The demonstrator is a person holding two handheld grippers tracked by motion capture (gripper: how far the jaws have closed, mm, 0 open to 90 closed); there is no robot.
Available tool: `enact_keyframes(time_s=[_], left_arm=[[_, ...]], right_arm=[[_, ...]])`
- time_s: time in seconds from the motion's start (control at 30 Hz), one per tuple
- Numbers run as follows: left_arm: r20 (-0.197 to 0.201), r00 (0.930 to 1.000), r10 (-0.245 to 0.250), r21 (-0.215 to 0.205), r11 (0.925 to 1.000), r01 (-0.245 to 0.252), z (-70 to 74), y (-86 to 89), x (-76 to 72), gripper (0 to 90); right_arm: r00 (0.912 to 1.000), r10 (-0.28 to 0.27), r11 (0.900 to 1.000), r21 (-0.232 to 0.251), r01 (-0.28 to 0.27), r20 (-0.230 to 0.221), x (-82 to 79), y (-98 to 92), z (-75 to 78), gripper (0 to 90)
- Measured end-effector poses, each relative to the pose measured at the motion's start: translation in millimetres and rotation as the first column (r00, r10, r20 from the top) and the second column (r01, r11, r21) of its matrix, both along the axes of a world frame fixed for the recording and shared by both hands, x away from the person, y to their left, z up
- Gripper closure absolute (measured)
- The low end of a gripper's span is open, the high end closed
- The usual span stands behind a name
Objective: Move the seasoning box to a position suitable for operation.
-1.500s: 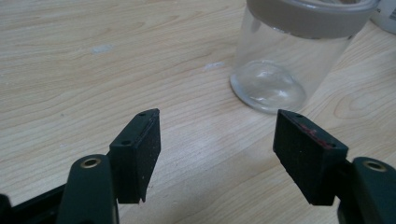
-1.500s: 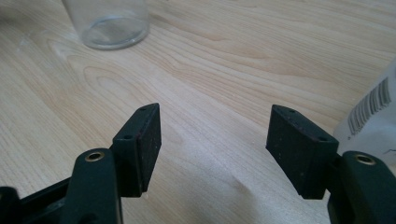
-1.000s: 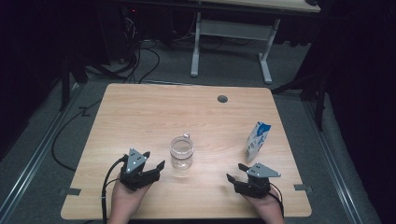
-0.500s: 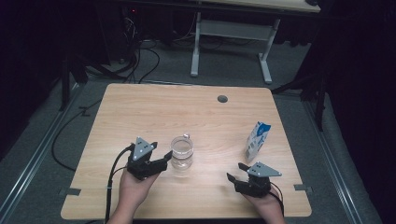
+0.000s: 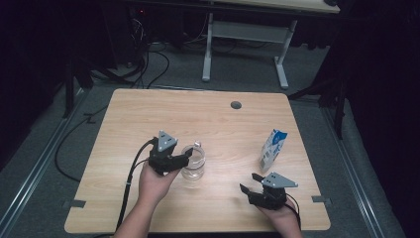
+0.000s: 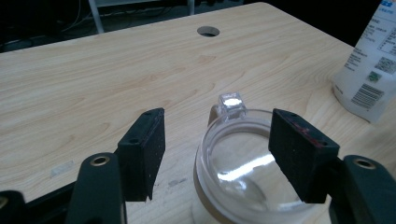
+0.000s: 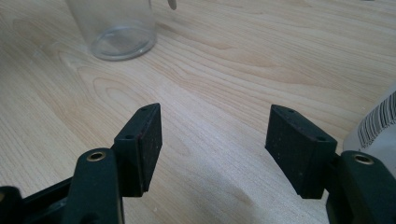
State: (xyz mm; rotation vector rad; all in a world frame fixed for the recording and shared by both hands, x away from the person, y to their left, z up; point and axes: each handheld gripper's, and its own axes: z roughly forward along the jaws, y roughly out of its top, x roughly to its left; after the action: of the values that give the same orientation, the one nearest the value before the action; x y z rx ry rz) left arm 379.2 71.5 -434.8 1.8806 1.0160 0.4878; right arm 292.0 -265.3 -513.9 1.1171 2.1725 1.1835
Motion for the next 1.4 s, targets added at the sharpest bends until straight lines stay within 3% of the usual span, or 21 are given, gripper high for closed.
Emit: enact_keyframes(time_s=[0.33,0.57,0.63,0.67,0.8,0.97,1.23,1.4], left_arm=[[-0.020,0.9998,0.006,0.023,0.9997,-0.005,3.2,-12.5,21.2,37.6],[-0.030,0.9995,0.012,0.052,0.9986,-0.011,-0.1,-18.8,30.0,49.6],[-0.069,0.9976,0.001,0.033,0.9994,0.001,0.4,-19.0,32.6,61.8],[-0.072,0.9973,-0.011,0.021,0.9997,0.012,1.3,-18.6,33.2,75.3],[-0.068,0.9976,-0.014,0.033,0.9993,0.016,2.5,-20.4,33.3,89.3],[-0.076,0.9971,-0.002,0.091,0.9958,0.009,2.4,-25.8,35.3,90.0],[-0.104,0.9946,0.001,0.085,0.9963,0.008,-1.4,-28.0,38.0,90.0],[-0.093,0.9957,-0.005,0.089,0.9959,0.013,-2.4,-29.5,37.0,90.0]], right_arm=[[0.9999,0.010,1.000,0.001,-0.010,0.005,-1.0,2.0,1.2,36.5],[0.9999,0.014,1.000,-0.002,-0.014,0.006,-1.0,3.5,1.6,36.5],[0.9999,0.014,1.000,-0.001,-0.014,0.004,-1.3,3.8,1.6,36.5],[0.9999,0.016,1.000,0.000,-0.016,0.003,-1.6,4.4,1.7,36.5],[0.9998,0.020,1.000,-0.004,-0.020,0.003,-2.1,5.4,1.7,36.5],[0.9997,0.022,1.000,-0.005,-0.022,0.004,-2.1,5.8,1.8,36.5],[0.9997,0.023,1.000,-0.011,-0.023,0.006,-2.5,6.7,1.9,36.5],[0.9998,0.021,1.000,-0.016,-0.021,0.006,-2.9,7.3,2.3,36.5]])
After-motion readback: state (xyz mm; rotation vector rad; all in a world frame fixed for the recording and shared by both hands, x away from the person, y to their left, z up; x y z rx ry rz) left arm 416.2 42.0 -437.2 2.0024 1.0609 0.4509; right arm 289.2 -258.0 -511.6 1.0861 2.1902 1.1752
